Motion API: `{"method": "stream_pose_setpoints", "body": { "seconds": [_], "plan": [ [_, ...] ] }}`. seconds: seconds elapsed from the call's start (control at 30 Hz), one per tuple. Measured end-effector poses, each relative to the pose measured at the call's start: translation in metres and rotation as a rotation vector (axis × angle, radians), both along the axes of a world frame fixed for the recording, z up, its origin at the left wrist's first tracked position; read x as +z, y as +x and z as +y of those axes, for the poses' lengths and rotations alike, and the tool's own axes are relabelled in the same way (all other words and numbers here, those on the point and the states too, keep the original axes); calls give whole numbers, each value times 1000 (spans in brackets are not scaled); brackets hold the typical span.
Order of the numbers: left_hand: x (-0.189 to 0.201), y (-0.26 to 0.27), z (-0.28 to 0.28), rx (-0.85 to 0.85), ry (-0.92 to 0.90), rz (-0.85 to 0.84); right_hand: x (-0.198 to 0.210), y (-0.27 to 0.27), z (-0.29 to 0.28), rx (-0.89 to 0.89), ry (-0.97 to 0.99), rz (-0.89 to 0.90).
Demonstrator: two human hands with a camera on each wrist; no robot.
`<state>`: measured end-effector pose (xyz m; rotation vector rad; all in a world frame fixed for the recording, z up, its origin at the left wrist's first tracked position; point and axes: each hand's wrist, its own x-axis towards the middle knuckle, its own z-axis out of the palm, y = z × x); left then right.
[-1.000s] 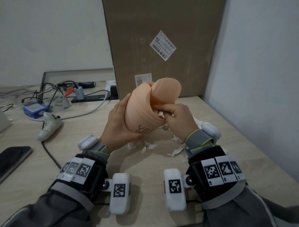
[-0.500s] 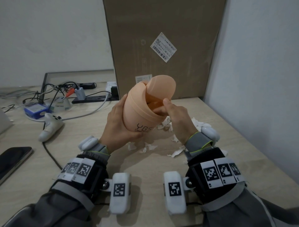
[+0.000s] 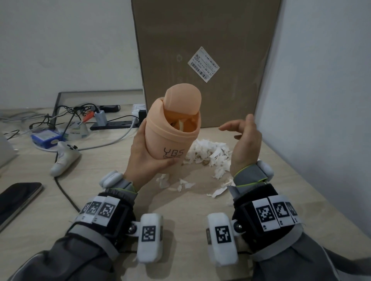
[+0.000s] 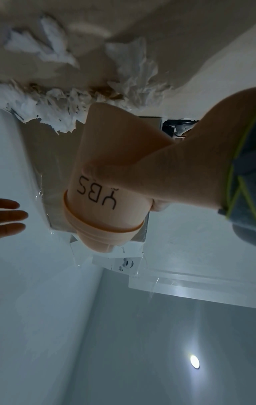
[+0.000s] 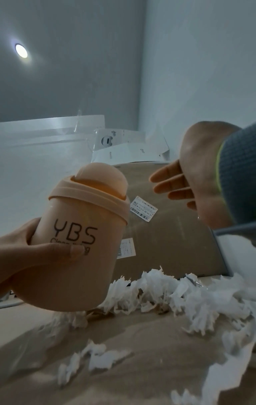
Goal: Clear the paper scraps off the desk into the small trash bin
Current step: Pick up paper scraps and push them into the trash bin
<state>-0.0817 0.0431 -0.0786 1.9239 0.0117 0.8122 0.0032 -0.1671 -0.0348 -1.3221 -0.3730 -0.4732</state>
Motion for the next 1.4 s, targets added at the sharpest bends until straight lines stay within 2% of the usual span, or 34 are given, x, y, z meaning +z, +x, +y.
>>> {"method": "stream_pose_setpoints", "body": {
  "seconds": [0.07, 0.17, 0.37, 0.5, 0.6, 0.77, 0.93, 1.1, 1.2, 1.3, 1.4],
  "plan": [
    [0, 0, 0, -1, -52, -8, 5, 6, -5, 42, -1, 112],
    [-1, -1, 3, 22, -106, -23, 19, 12, -21, 154, -153, 272],
    [0, -1, 5, 31, -188, -30, 33, 21, -76, 430, -739, 636],
    [-1, -3, 5, 26, -212, -36, 19, 17, -105, 440, -1038, 798],
    [-2, -4, 6, 24, -213, -28, 9, 9, -121, 456, -1126, 877],
    [-2, -4, 7, 22, -217, -25, -7, 3, -111, 666, -1128, 948],
    [-3, -6, 13, 58, -259, -37, -11, 11, -71, 746, -917, 893],
    [-1, -8, 16, 100, -288, -41, -16, 28, -33, 692, -767, 839],
    [-1, -7, 16, 115, -290, -28, -17, 34, -28, 672, -765, 847],
    [-3, -5, 20, 133, -277, -27, -12, 45, -28, 571, -729, 834],
    [-4, -5, 21, 134, -262, -21, -5, 58, -27, 455, -574, 776]
  ]
}}
